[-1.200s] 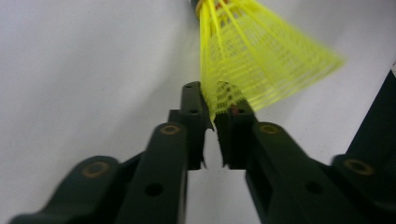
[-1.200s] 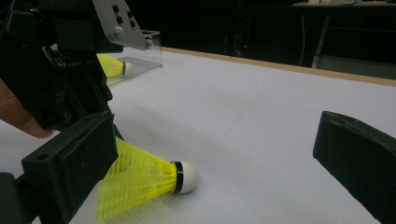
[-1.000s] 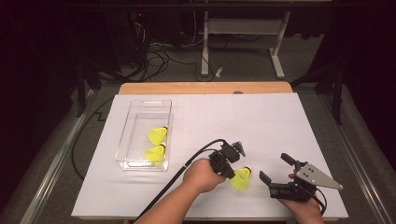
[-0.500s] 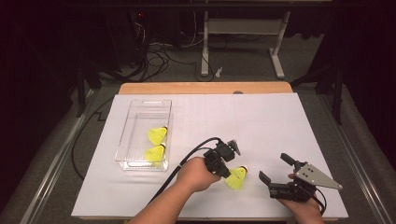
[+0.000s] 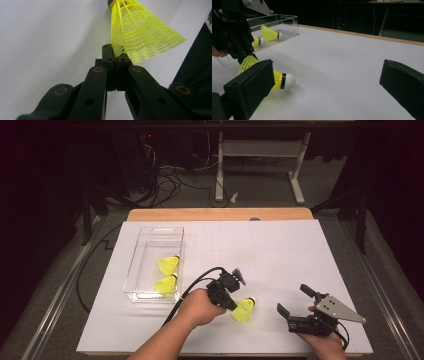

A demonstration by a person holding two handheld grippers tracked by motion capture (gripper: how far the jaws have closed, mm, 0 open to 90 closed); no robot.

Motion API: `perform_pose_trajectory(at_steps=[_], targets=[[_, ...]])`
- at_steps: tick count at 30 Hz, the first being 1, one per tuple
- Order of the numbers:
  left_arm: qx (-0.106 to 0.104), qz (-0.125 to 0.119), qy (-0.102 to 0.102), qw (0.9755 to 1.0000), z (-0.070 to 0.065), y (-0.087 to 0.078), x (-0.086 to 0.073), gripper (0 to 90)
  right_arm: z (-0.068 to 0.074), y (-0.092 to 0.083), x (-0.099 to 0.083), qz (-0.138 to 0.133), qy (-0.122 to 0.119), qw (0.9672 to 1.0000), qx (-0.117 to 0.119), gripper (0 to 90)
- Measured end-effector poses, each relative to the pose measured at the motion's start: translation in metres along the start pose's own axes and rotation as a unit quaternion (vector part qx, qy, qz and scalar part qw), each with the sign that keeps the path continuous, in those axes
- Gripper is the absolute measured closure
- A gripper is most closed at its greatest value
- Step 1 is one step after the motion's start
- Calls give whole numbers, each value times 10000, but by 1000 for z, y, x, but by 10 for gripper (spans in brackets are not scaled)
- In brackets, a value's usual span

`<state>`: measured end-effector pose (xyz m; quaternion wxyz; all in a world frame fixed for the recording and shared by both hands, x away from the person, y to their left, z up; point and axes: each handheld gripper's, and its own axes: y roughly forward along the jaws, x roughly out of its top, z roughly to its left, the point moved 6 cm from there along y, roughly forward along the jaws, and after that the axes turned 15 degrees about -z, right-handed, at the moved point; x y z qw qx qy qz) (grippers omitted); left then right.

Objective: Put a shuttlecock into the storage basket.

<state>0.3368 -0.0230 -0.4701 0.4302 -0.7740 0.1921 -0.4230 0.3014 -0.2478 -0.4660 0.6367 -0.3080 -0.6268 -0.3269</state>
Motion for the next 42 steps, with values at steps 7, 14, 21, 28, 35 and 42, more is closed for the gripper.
perform_pose_trajectory(at_steps=[7,14,21,28,35,42], targets=[[-16,-8,-105,9999,8,-7,-12,895,0,0,0,9,-10,10000,7,4],[13,-39,-247,9997,17,-16,-25,895,1,0,0,9,-19,10000,3,4],[70,-62,-403,9991,27,-25,-35,894,1,1,0,15,-22,10000,10,4],[112,-70,-505,9986,33,-33,-44,894,0,0,0,10,-19,10000,2,4],[190,-93,-649,9977,42,-45,-54,893,1,1,-1,20,-24,10000,11,4],[292,-37,-761,9967,46,-55,-60,894,1,1,0,22,-25,10000,13,4]])
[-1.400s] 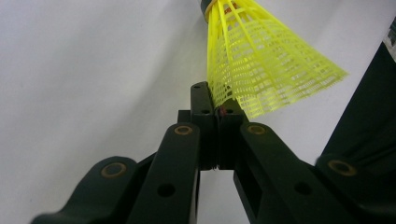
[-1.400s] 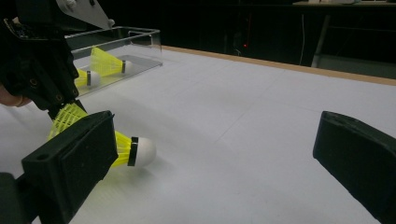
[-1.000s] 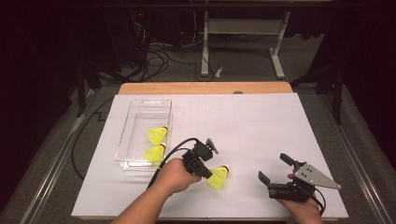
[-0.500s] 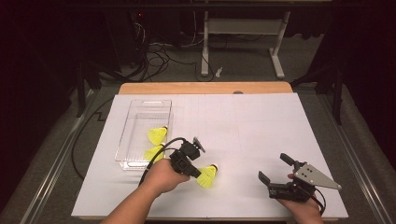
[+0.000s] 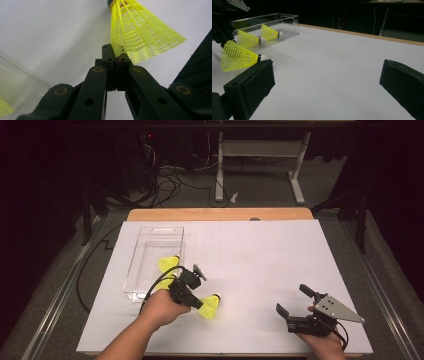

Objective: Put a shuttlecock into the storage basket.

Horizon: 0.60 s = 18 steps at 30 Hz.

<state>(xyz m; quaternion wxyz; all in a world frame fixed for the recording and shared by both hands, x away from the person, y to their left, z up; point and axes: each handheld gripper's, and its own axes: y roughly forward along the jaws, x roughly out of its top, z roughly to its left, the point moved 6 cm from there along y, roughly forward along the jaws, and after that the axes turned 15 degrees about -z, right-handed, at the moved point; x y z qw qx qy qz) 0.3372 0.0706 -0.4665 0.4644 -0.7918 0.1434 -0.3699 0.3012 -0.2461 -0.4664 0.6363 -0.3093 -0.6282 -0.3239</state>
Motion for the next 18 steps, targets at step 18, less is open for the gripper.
perform_pose_trajectory(at_steps=[18], targets=[[118,46,-151,9998,9,-23,-7,892,0,0,0,-6,-4,10000,3,4]])
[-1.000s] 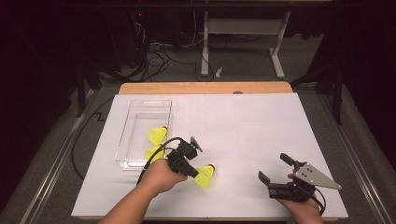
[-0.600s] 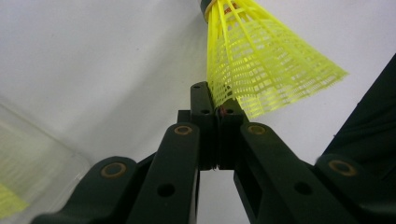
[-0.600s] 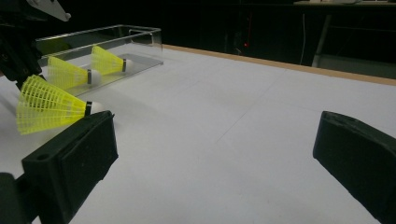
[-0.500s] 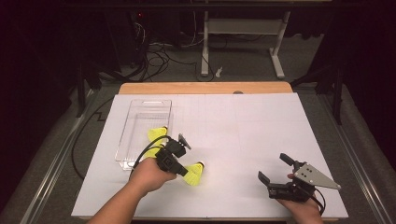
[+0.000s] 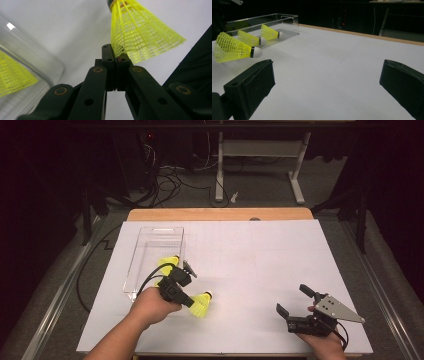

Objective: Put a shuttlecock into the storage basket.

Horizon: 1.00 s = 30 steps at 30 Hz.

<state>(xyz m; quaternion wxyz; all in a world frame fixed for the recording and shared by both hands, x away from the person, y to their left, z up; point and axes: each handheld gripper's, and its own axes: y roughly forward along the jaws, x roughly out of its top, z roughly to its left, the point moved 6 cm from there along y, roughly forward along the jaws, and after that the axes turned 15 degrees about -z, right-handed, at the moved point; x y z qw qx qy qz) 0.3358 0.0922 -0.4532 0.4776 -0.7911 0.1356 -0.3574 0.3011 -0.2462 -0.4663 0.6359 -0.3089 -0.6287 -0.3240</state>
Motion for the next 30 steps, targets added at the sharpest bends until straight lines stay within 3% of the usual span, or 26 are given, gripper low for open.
perform_pose_trajectory(at_steps=[8,13,30], targets=[[95,104,19,9999,1,-10,2,891,0,0,0,9,3,10000,8,4],[85,97,68,9999,0,-19,8,891,0,0,0,10,5,10000,4,4],[145,7,-32,9999,7,-49,22,891,0,1,-1,26,19,10000,1,4]])
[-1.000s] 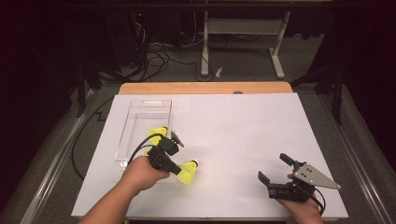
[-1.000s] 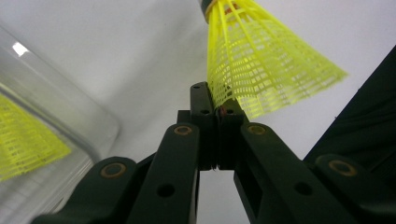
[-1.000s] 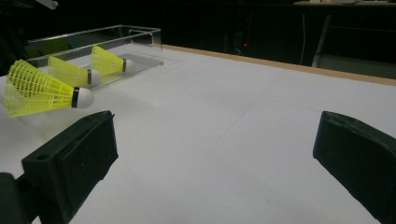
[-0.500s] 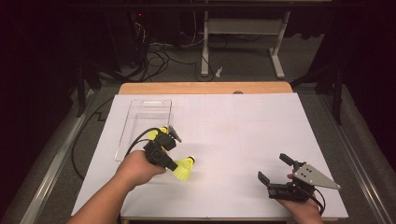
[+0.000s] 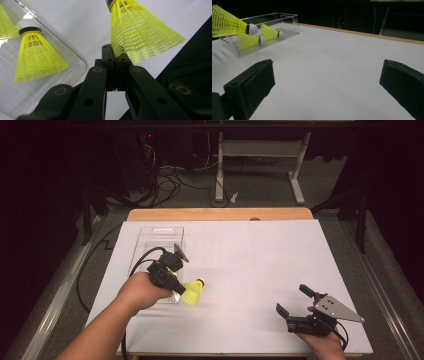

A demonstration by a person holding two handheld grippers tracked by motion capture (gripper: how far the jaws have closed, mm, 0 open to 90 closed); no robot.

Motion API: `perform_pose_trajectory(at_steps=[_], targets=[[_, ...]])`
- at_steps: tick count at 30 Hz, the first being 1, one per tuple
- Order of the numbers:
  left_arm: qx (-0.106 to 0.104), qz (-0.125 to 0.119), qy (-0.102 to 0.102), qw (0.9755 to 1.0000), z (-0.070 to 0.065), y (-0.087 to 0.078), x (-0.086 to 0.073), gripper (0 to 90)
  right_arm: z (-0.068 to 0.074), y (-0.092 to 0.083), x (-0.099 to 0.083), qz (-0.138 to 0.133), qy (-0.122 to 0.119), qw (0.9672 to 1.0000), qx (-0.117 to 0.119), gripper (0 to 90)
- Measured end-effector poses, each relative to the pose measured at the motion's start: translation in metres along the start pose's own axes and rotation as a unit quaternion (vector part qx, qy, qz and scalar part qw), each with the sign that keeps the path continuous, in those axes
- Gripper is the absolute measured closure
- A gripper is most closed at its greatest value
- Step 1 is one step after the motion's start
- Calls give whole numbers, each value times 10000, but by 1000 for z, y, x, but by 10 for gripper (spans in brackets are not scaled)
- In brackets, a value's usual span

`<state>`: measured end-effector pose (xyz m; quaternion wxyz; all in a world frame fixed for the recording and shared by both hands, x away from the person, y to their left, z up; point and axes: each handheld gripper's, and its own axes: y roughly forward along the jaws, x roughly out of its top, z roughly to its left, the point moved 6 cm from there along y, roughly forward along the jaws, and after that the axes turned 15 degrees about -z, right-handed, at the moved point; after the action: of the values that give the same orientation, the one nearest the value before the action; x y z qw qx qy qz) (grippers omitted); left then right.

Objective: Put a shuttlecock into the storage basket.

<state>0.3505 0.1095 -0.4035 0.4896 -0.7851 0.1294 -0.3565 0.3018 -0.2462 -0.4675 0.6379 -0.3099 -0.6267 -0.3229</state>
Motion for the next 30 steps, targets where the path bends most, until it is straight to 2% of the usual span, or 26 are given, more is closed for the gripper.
perform_pose_trajectory(at_steps=[9,30], targets=[[61,-120,-48,9999,6,-16,7,892,0,0,0,4,1,10000,-2,4],[208,-258,-387,9987,33,-30,4,892,-1,0,0,-1,-1,10000,-14,4]])
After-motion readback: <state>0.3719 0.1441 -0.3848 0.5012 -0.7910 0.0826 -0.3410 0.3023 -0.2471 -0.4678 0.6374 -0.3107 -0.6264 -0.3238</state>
